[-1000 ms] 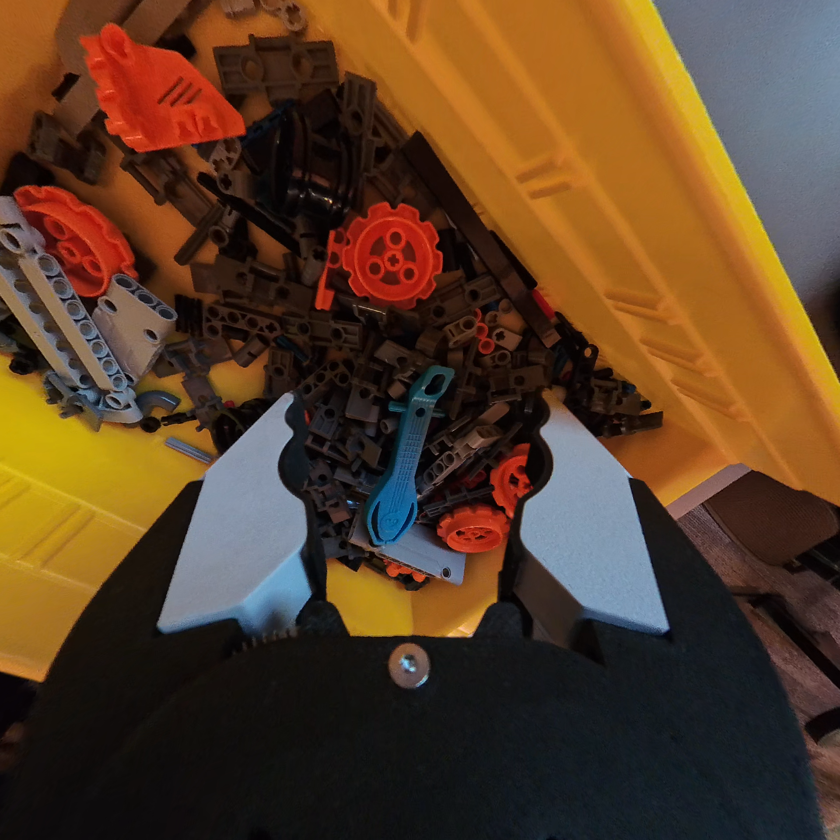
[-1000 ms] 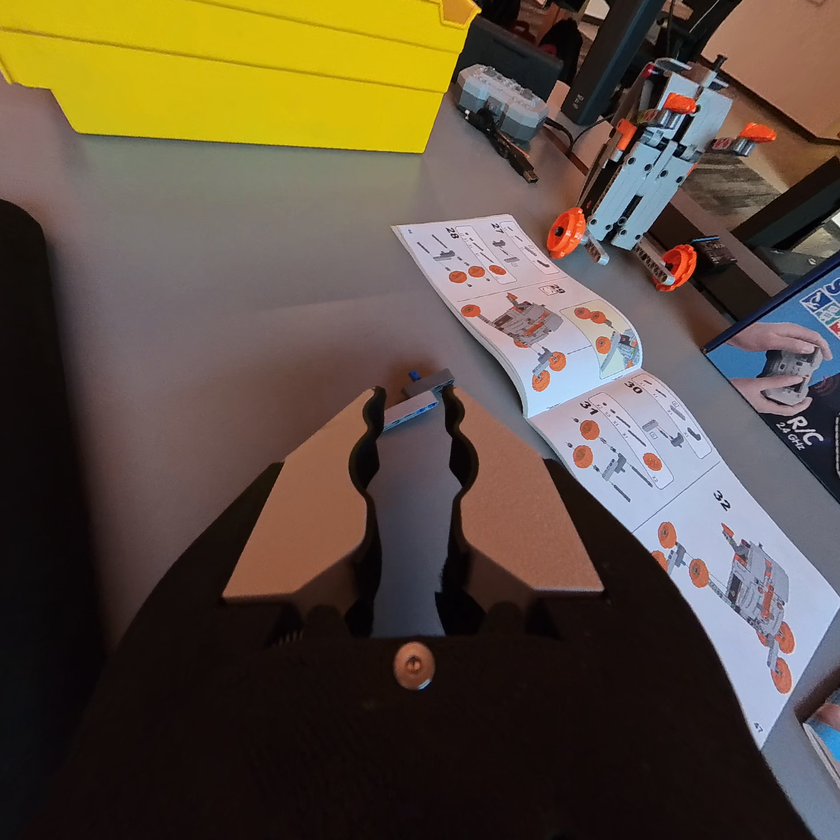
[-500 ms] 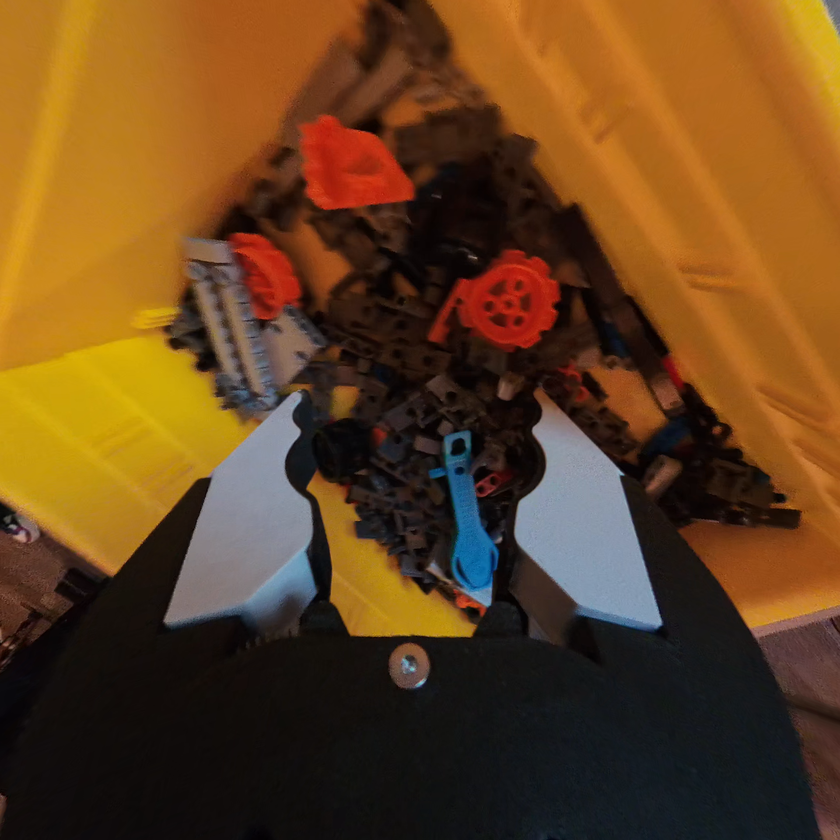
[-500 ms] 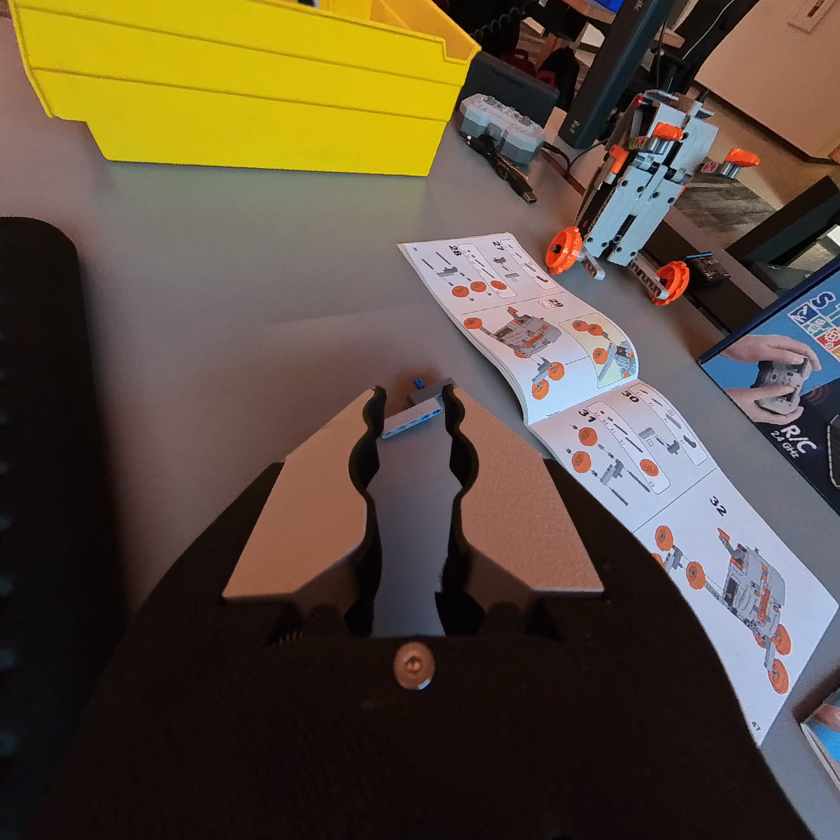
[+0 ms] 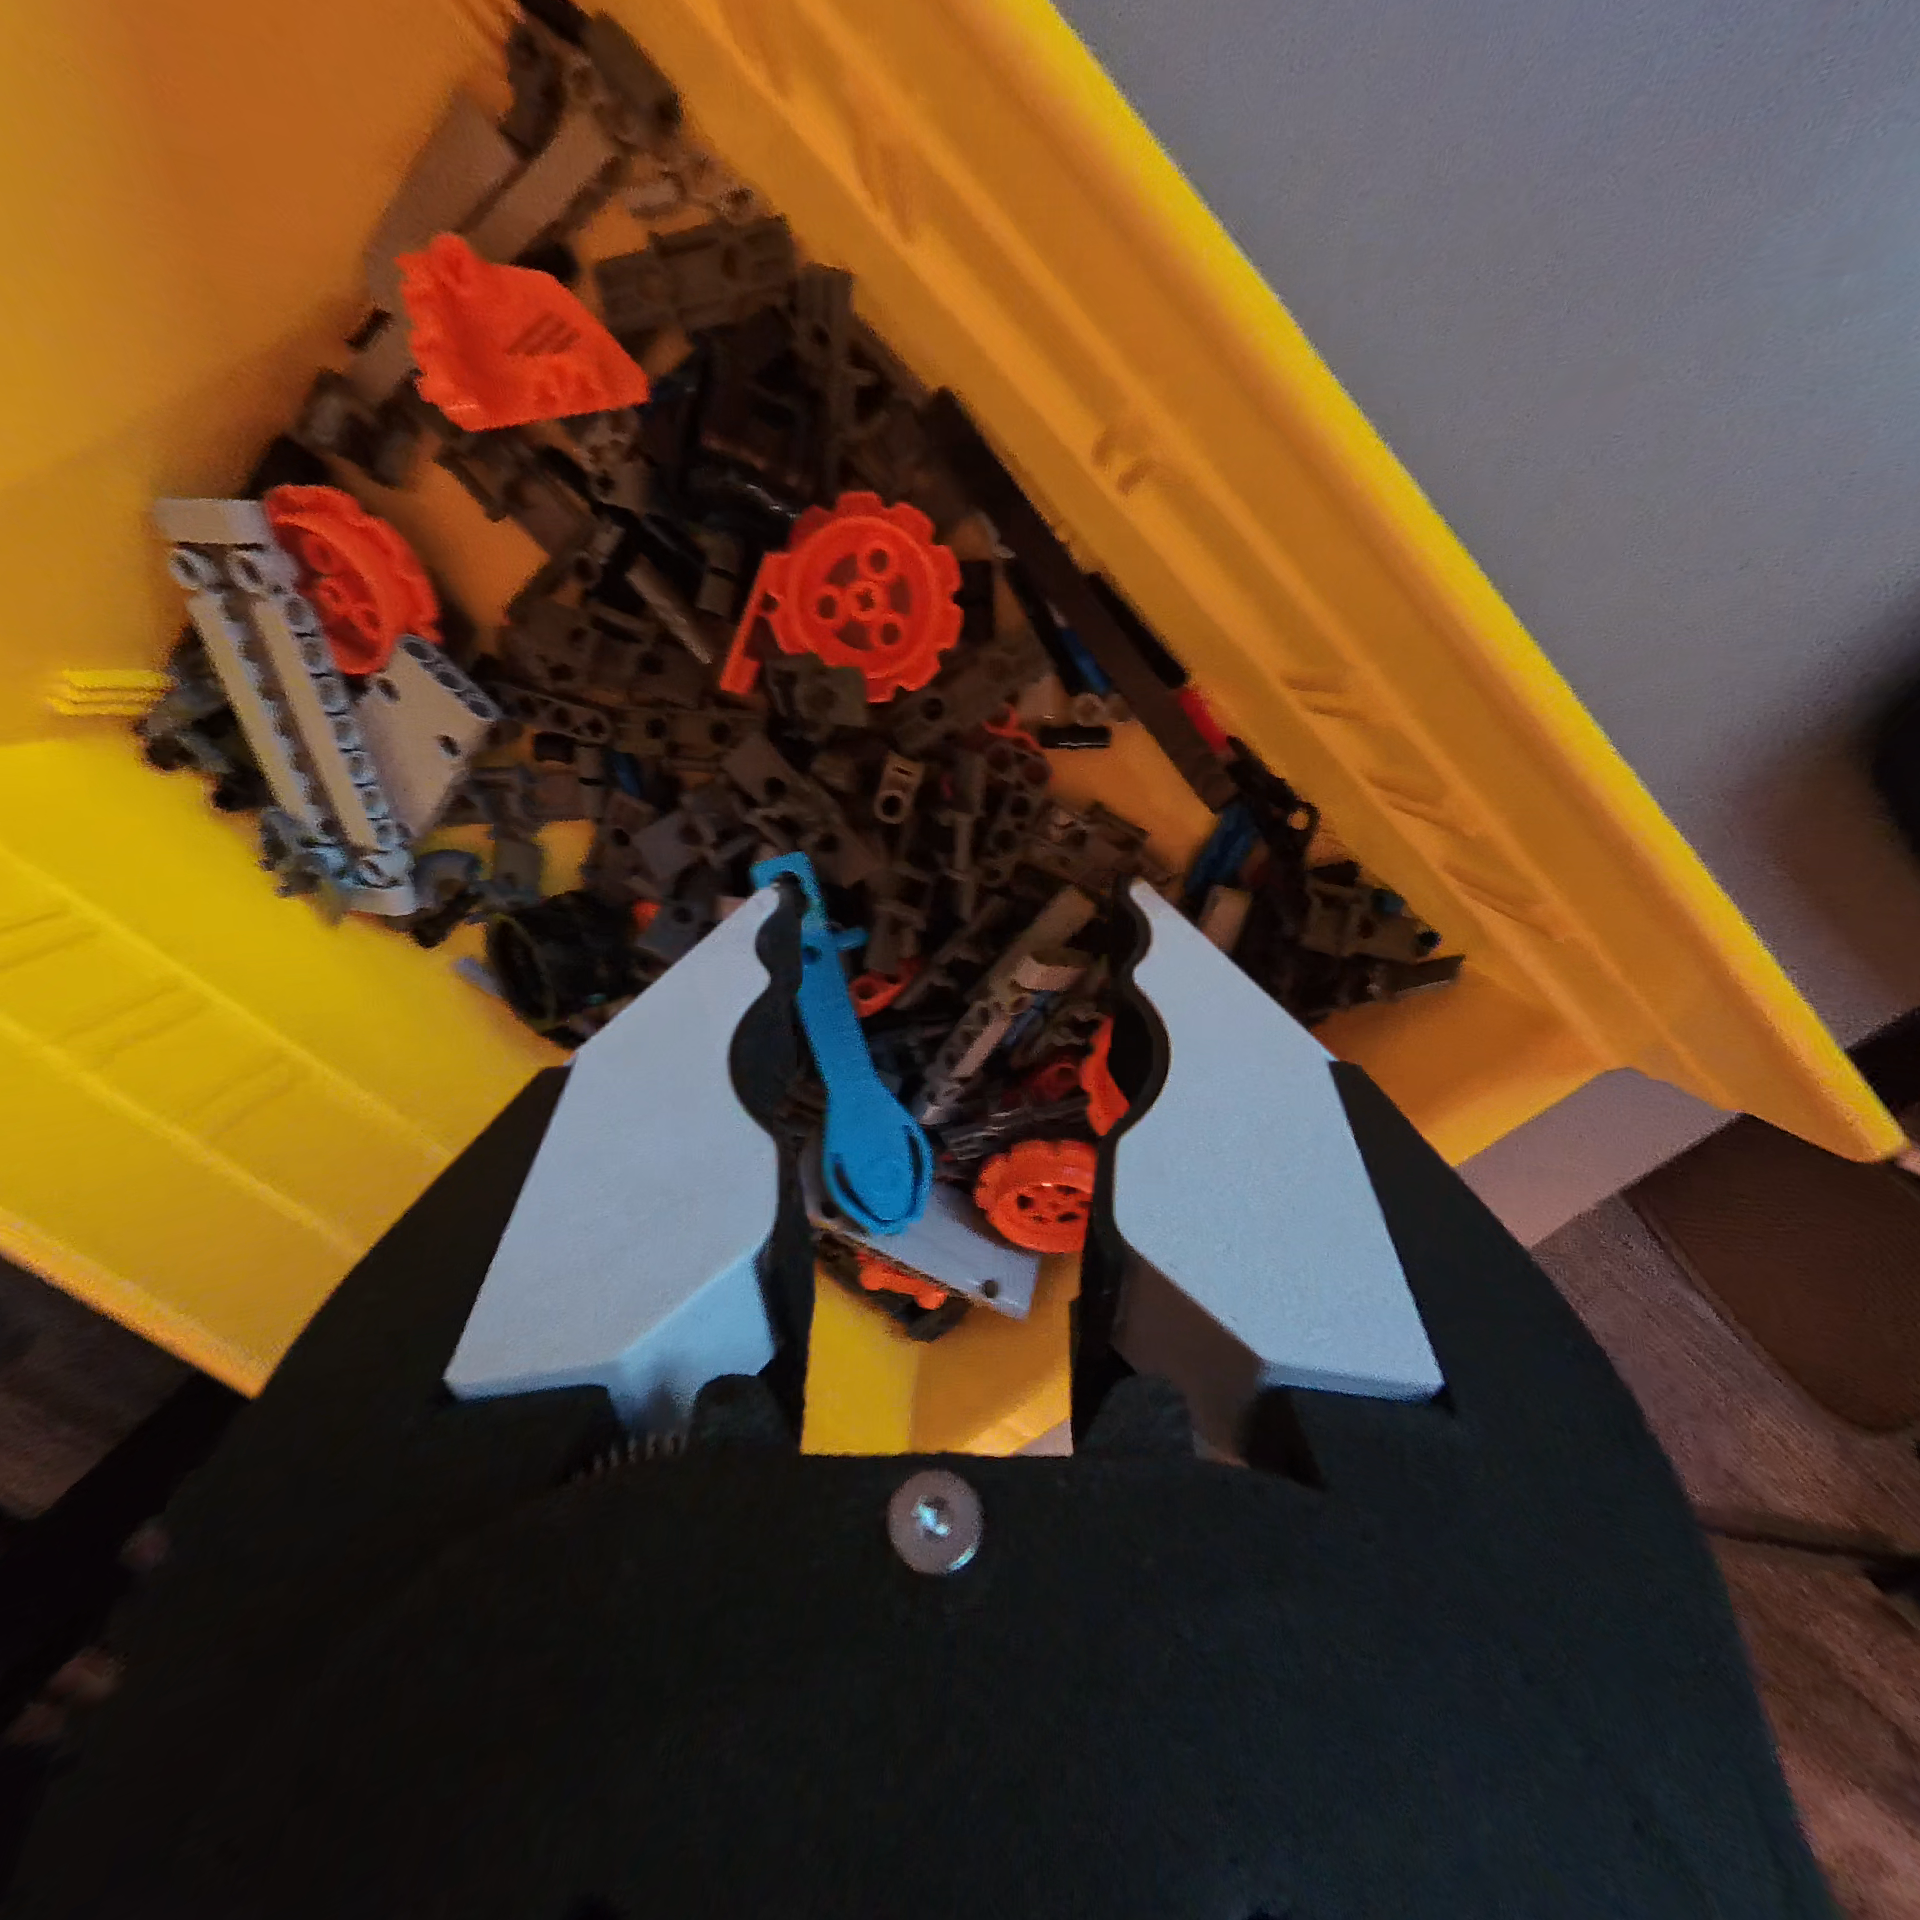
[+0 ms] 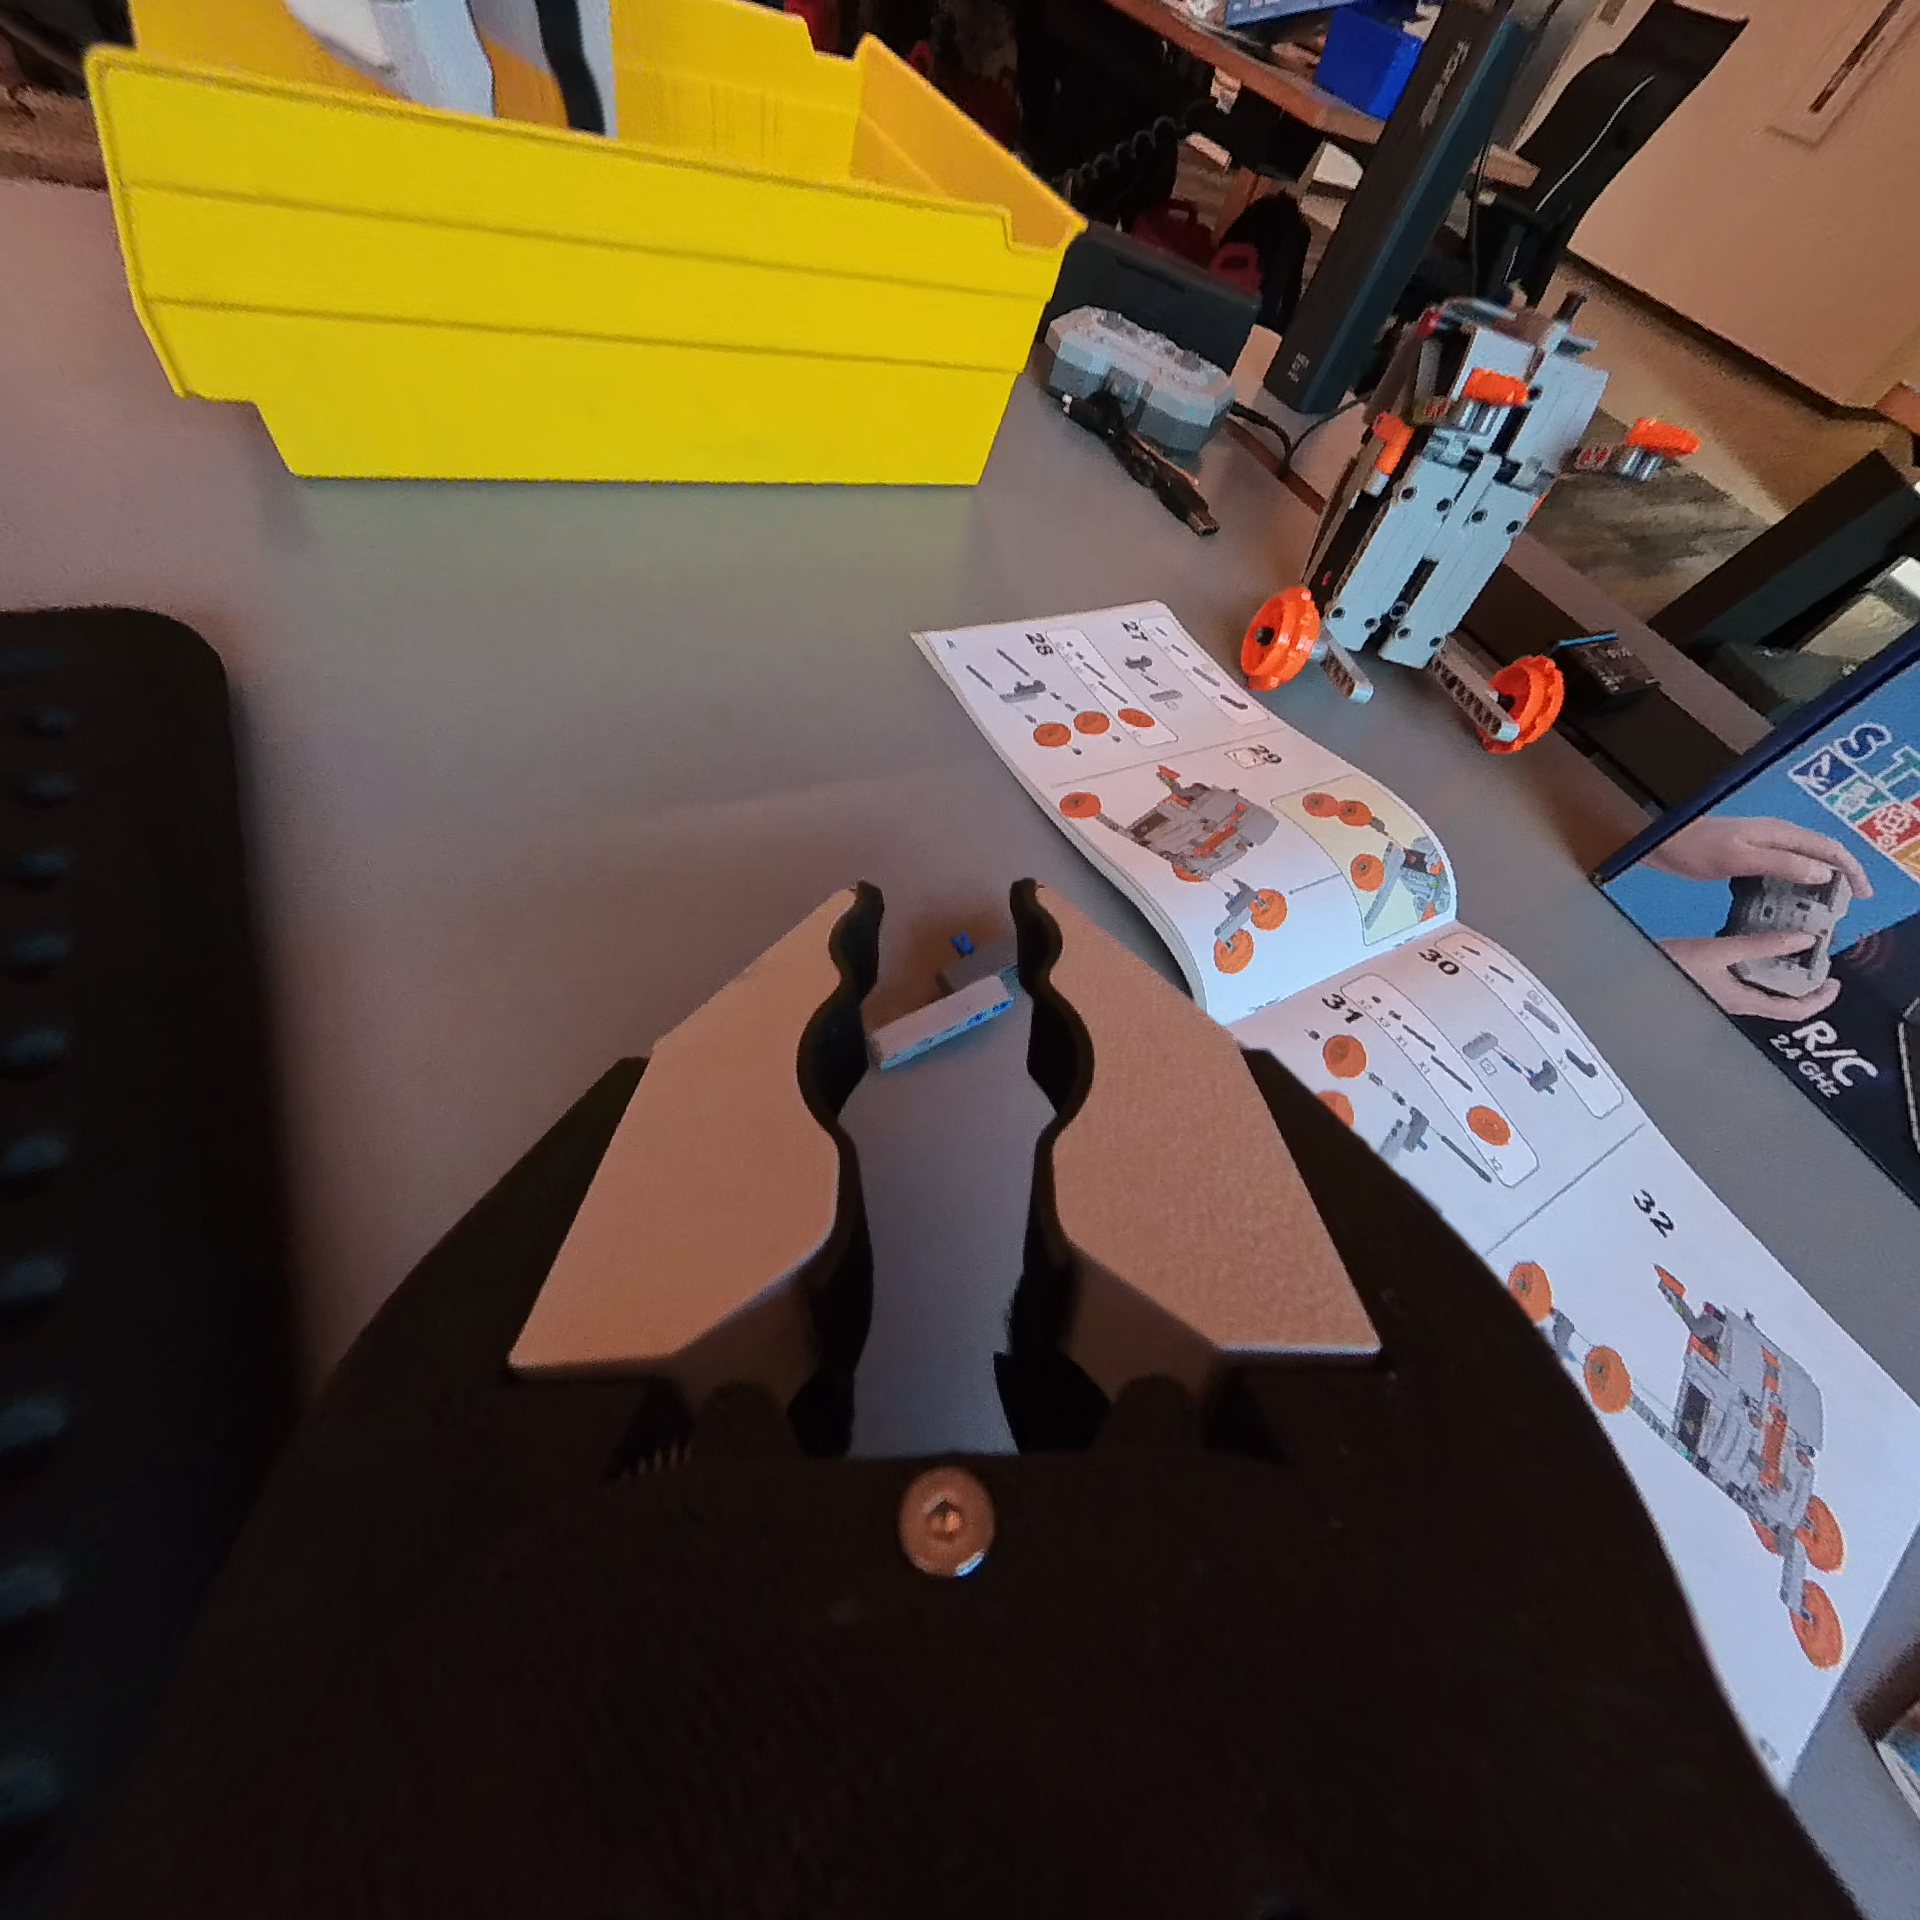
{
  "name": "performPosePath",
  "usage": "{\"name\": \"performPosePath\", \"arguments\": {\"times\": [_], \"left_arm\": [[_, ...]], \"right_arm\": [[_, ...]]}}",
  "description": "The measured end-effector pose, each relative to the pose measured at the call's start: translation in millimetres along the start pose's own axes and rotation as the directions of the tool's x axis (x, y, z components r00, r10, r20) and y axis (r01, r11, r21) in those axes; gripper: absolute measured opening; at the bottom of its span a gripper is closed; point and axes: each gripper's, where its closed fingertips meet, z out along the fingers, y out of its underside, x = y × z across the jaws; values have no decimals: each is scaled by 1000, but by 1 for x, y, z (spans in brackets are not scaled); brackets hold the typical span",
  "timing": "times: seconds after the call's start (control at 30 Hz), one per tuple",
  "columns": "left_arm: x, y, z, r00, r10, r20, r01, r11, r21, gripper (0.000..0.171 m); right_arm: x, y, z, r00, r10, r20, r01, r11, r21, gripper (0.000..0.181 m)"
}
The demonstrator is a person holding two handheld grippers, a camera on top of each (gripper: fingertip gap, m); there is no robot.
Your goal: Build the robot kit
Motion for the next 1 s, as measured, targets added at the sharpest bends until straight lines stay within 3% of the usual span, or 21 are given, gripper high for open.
{"name": "performPosePath", "arguments": {"times": [0.1, 0.23, 0.47, 0.6, 0.8, 0.9, 1.0], "left_arm": [[18, 7, 2, 997, -16, -79, 17, 1000, 13, 56], [30, 23, 6, 989, -66, -130, 61, 997, -40, 79], [36, 32, 2, 995, -83, -64, 82, 997, -15, 80], [30, 23, 4, 994, -100, -33, 99, 995, -11, 82], [10, -7, 7, 989, -150, 5, 150, 988, 31, 87], [11, -13, 12, 991, -137, 1, 137, 990, 15, 89], [13, -6, 15, 995, -89, 36, 91, 994, -57, 93]], "right_arm": [[-3, -1, 3, 1000, 22, 20, -23, 1000, 7, 25], [-2, 0, 7, 998, 56, 27, -56, 998, 17, 25], [8, -10, -4, 987, 154, 34, -157, 983, 93, 25], [47, -20, -28, 985, 172, -19, -168, 978, 126, 25], [121, 3, -59, 980, 70, -188, -54, 994, 90, 26], [132, 21, -75, 963, 83, -255, -47, 988, 146, 25], [137, 23, -83, 959, 91, -267, -62, 991, 115, 26]]}}
